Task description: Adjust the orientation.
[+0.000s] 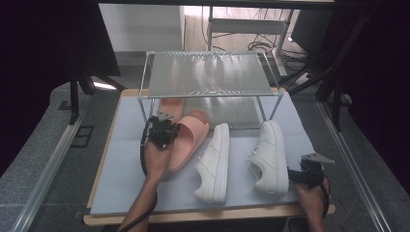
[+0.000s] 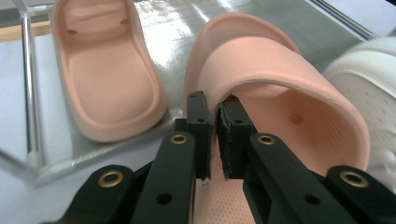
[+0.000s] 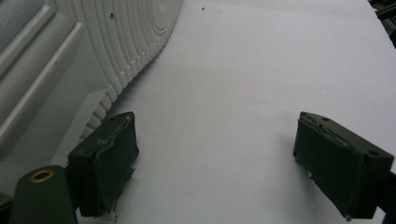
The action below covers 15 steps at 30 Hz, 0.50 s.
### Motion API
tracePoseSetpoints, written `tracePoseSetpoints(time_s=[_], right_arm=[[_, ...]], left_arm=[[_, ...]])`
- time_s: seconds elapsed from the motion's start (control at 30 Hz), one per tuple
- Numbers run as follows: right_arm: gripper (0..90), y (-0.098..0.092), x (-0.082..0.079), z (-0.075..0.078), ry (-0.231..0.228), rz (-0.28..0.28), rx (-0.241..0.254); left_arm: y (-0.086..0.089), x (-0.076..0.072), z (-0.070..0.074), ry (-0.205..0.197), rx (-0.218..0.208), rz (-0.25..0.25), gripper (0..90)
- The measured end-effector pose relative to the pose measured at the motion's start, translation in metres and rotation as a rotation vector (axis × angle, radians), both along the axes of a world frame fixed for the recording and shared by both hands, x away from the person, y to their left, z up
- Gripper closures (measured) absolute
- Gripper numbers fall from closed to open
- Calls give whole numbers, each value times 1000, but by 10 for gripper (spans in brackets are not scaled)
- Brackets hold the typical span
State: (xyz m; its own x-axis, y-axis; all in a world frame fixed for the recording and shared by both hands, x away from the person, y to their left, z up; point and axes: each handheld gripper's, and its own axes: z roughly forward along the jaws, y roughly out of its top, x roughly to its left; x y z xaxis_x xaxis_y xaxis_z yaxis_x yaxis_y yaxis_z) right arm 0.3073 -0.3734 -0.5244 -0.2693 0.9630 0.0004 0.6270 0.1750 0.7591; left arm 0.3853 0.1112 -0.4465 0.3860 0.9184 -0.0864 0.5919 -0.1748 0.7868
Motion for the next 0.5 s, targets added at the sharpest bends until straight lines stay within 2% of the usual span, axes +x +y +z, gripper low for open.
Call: tracePoseSetpoints(time_s=[0.5], right_arm=[[139,0,0,0,0,0,1]], left_arm=[[-28,48,-19,-9,-21,87,839]])
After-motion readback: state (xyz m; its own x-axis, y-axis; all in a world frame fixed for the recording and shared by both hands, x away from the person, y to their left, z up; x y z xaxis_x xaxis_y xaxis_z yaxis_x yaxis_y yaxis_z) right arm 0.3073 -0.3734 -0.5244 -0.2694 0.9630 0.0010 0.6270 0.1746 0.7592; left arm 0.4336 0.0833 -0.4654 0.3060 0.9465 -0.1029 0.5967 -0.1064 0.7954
